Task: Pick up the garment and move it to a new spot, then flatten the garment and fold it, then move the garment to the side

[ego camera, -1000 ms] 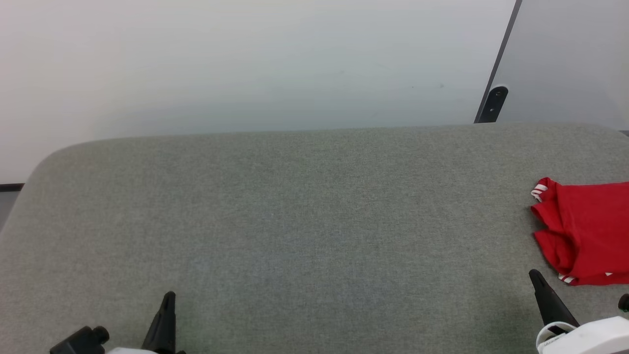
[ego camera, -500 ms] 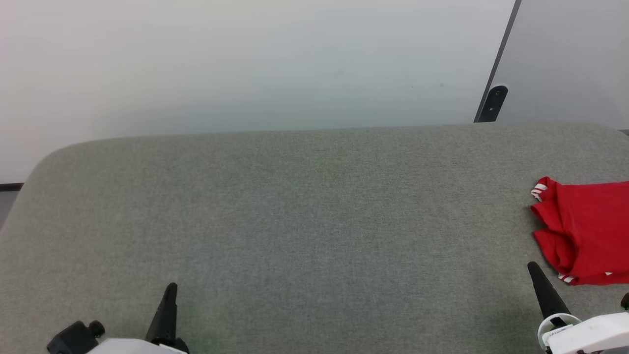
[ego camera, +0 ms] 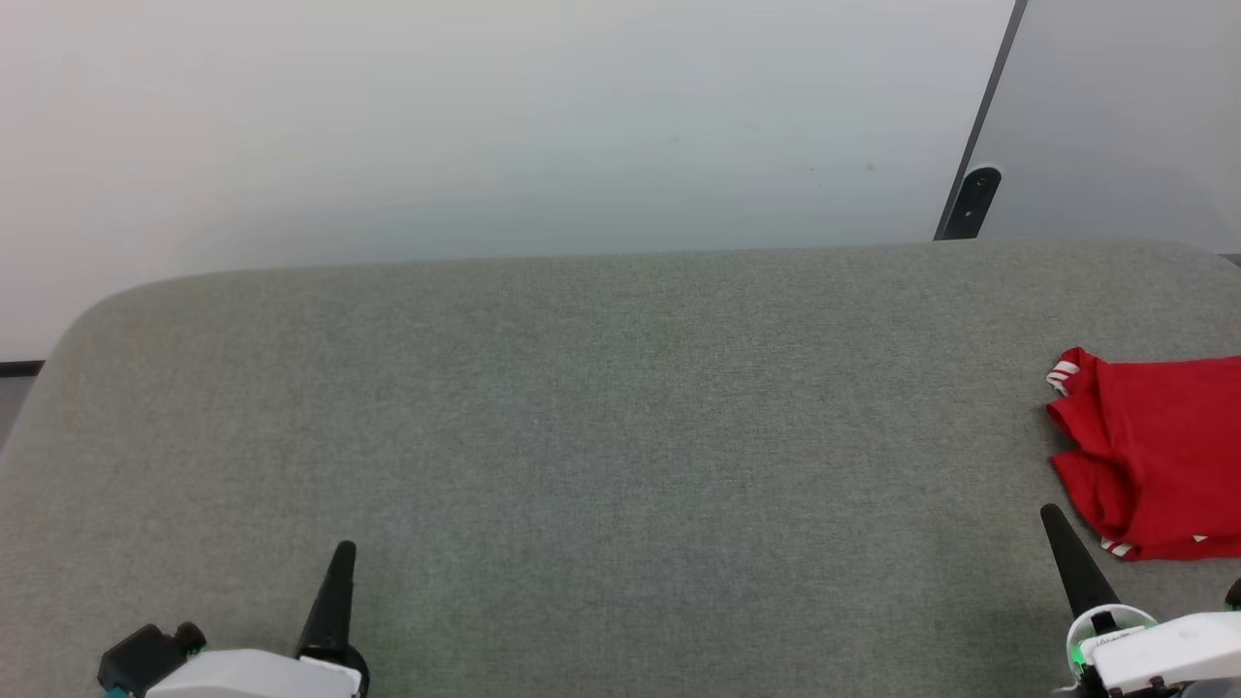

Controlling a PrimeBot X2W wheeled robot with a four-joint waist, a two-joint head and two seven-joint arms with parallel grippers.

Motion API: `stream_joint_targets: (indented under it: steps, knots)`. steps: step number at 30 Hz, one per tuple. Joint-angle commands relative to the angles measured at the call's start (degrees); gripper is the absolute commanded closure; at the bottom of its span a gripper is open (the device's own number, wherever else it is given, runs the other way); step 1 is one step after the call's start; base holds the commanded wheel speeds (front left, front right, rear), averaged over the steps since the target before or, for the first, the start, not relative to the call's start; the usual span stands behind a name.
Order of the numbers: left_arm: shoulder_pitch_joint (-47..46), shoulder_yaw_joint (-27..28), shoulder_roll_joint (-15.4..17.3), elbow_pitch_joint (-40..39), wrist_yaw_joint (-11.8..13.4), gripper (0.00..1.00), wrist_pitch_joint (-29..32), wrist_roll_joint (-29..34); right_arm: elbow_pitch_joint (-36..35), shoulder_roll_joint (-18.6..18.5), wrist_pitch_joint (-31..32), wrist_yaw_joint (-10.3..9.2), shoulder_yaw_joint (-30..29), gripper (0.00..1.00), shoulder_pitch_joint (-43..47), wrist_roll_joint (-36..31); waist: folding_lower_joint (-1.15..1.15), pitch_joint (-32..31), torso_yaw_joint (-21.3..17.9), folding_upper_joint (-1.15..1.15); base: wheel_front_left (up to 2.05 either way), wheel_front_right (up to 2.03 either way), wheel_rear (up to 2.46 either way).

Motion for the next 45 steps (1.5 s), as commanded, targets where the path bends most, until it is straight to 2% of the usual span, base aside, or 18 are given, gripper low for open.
stream_joint_targets:
  steps: [1, 45]
  knots:
    - [-1.25, 0.53, -0.06, -0.10, -0.54, 1.00, 0.24, -1.35, -0.10, 0.01, -0.40, -0.02, 0.04, 1.00, -1.48, 1.50, 0.00, 0.01, 0.00, 0.00, 0.00, 0.00, 0.00]
    - [-6.06, 4.68, -4.19, 4.27, -4.17, 1.00, 5.61, -19.38, 4.72, 0.94, -1.85, -0.05, 0.18, 1.00, -4.61, 20.98, 0.00, 0.30, -0.22, 0.00, 0.00, 0.00, 0.00]
